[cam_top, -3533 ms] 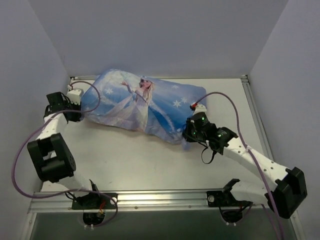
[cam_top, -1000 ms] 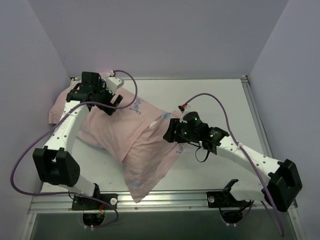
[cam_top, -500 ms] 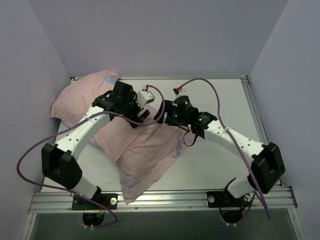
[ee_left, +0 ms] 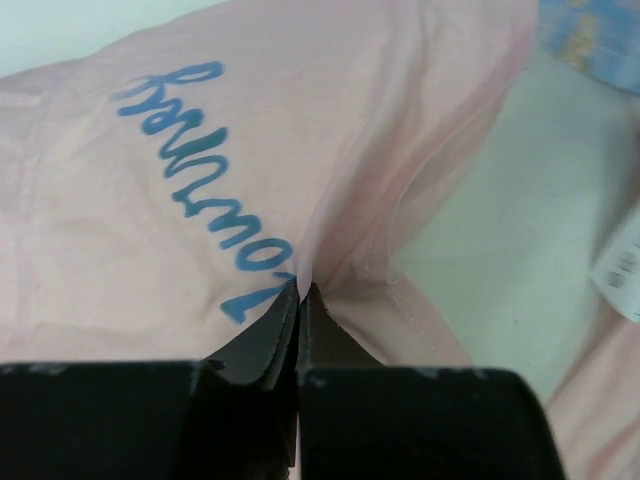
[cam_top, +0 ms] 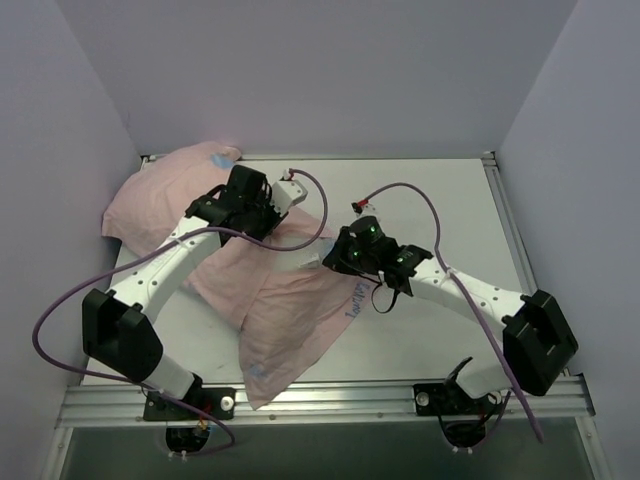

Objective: Remove the pillowcase from the pillow

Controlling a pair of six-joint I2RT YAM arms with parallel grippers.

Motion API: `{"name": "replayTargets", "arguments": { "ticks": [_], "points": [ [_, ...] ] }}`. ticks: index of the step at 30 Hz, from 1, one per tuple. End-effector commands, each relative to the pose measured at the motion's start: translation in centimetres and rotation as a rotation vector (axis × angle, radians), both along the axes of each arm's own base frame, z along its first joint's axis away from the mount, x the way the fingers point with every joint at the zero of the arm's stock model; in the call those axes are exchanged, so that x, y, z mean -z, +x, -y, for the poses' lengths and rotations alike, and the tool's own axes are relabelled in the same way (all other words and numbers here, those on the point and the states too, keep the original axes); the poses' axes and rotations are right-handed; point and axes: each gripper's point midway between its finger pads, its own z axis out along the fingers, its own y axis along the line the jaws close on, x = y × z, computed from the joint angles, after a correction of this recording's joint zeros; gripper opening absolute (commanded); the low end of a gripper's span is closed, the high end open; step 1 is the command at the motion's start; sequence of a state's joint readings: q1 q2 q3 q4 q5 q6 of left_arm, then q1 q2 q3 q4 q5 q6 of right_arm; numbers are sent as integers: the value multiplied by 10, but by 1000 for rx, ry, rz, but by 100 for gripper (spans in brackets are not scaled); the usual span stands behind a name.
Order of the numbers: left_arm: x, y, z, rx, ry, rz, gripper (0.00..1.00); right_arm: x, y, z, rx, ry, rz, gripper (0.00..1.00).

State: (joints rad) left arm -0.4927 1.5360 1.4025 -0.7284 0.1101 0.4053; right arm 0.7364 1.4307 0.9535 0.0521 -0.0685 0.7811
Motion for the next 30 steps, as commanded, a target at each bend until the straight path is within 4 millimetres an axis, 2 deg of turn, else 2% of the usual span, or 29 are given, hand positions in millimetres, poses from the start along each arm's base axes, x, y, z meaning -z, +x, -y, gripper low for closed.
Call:
{"name": "replayTargets", "arguments": {
  "ticks": [1, 2, 4, 5, 7, 8, 9, 10, 12, 13, 14, 15, 16, 17, 18, 19, 20, 22, 24, 25, 26, 27, 28, 29, 30],
  "points": [
    [-14, 33, -22, -161, 70, 122, 2, -6, -21, 9, 4, 29, -6, 0],
    [-19, 40, -28, -190, 78, 144, 2, 2, -33, 18, 3, 13, -25, 0],
    [-22, 50, -42, -241, 106, 164, 2, 9, -45, 27, 6, 4, -41, 0],
    [-27, 59, -54, -279, 105, 181, 2, 23, -60, 42, 11, -30, -76, 0],
    [-31, 66, -69, -309, 121, 205, 2, 36, -71, 56, 26, -48, -98, 0],
    [-35, 70, -74, -319, 123, 228, 2, 39, -75, 61, 30, -47, -94, 0],
    [-32, 71, -81, -328, 136, 230, 2, 57, -81, 71, 40, -73, -123, 0],
    [-30, 71, -82, -321, 145, 230, 2, 64, -82, 74, 42, -78, -130, 0],
    [-23, 67, -79, -287, 136, 208, 2, 77, -79, 73, 38, -56, -150, 0],
    [-21, 62, -73, -242, 131, 195, 2, 86, -78, 77, 49, -53, -168, 0],
    [-19, 50, -58, -162, 89, 159, 9, 93, -75, 72, 34, -47, -176, 0],
    [-19, 41, -49, -114, 80, 145, 21, 98, -74, 72, 35, -56, -184, 0],
    [-21, 27, -29, -19, 64, 134, 53, 95, -69, 67, 29, -52, -174, 0],
    [-23, 10, -13, 62, 22, 103, 72, 97, -66, 65, 19, -63, -172, 0],
    [-37, -2, -3, 107, -12, 123, 88, 95, -63, 63, 18, -64, -164, 0],
    [-47, -15, 14, 163, -42, 128, 100, 88, -58, 59, 15, -53, -144, 0],
    [-57, -22, 21, 190, -70, 136, 94, 86, -55, 60, 18, -54, -137, 0],
    [-84, -43, 40, 276, -167, 123, 94, 82, -51, 59, 18, -53, -122, 0],
    [-91, -58, 59, 345, -210, 89, 94, 79, -48, 61, 25, -52, -118, 0],
    [-89, -64, 64, 364, -203, 74, 94, 79, -48, 61, 25, -48, -120, 0],
    [-78, -73, 78, 408, -180, 50, 94, 79, -48, 62, 27, -38, -120, 0],
    [-67, -76, 83, 420, -148, 40, 94, 80, -48, 63, 39, -27, -127, 0],
    [-57, -71, 82, 399, -90, 58, 94, 79, -48, 64, 42, -19, -127, 0],
    [-37, -67, 88, 396, -48, 45, 95, 78, -47, 64, 45, -11, -124, 0],
    [-30, -69, 95, 405, -18, 53, 99, 78, -48, 64, 47, -12, -126, 0]
  ]
}}
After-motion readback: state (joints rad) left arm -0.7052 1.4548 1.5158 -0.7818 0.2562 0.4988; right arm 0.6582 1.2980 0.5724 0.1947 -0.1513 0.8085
